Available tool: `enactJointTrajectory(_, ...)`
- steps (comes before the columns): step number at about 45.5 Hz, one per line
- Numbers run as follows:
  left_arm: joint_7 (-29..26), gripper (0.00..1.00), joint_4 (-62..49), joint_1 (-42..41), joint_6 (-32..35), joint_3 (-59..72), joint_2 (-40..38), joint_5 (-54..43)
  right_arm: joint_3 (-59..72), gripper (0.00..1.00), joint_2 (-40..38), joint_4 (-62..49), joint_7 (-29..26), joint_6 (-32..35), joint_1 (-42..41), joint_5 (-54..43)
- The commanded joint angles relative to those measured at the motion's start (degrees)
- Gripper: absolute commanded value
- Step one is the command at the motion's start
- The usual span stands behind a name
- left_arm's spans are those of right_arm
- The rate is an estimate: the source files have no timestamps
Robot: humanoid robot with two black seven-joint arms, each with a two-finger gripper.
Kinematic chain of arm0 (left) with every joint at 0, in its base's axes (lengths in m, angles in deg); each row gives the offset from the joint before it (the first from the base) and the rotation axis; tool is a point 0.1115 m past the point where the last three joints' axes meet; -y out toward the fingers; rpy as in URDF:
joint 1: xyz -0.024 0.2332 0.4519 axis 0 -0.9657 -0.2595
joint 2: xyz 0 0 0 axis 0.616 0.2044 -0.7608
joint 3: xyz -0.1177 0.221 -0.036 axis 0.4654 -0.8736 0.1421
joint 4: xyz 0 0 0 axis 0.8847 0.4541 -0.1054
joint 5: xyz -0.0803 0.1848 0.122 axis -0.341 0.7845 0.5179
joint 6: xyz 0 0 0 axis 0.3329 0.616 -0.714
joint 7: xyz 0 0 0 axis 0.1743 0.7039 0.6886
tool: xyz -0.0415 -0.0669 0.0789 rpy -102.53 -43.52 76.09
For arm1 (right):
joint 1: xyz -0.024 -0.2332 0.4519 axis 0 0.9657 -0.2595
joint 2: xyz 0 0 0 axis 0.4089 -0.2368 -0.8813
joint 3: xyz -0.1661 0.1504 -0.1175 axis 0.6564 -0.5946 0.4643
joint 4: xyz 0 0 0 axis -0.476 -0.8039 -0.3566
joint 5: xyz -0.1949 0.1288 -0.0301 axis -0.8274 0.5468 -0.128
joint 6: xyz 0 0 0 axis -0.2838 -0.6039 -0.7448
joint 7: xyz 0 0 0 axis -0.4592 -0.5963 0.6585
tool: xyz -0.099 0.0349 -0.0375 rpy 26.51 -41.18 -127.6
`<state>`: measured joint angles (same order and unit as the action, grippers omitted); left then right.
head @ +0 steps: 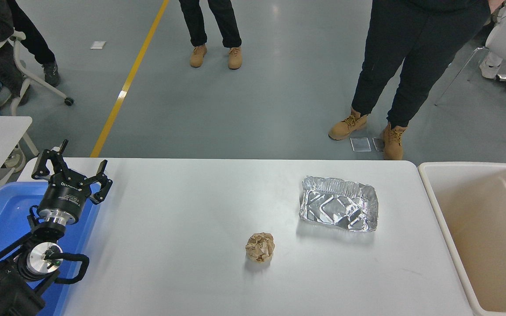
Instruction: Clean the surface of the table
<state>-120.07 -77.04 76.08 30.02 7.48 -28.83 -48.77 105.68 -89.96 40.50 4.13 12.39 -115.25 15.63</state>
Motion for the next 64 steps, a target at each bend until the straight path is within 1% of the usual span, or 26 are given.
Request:
enactJointTrajectory(1, 0.0, 0.99, 0.0, 0.0, 0.0, 0.0, 0.0, 0.0, 0.1, 0.00, 4.5, -4.3, -3.1, 0.0, 2.2, -3.4)
enactJointTrajectory(10, 0.0, 0.99, 0.0, 0.0, 0.0, 0.0, 0.0, 0.0, 0.2, 0.00, 5.7, -4.4, -3.2, -0.1, 2.2, -9.1)
enactJointTrajectory(21, 0.0, 0.99, 0.0, 0.0, 0.0, 0.0, 0.0, 0.0, 0.2, 0.00, 6.0, -4.5, -3.1, -0.2, 3.4, -13.3)
enactJointTrajectory(36, 0.0, 0.99, 0.0, 0.0, 0.0, 0.0, 0.0, 0.0, 0.2, 0.00, 11.0, -8.7, -3.1, -0.4, 6.0, -18.3)
enactJointTrajectory(52, 0.0, 0.99, 0.0, 0.0, 0.0, 0.0, 0.0, 0.0, 0.3, 0.00, 14.6, -11.8, -3.2, -0.4, 5.7, -18.6)
enactJointTrajectory(64, 0.0, 0.99, 0.0, 0.0, 0.0, 0.0, 0.0, 0.0, 0.2, 0.00, 15.3, -11.8, -3.9, -0.4, 5.7, -18.5)
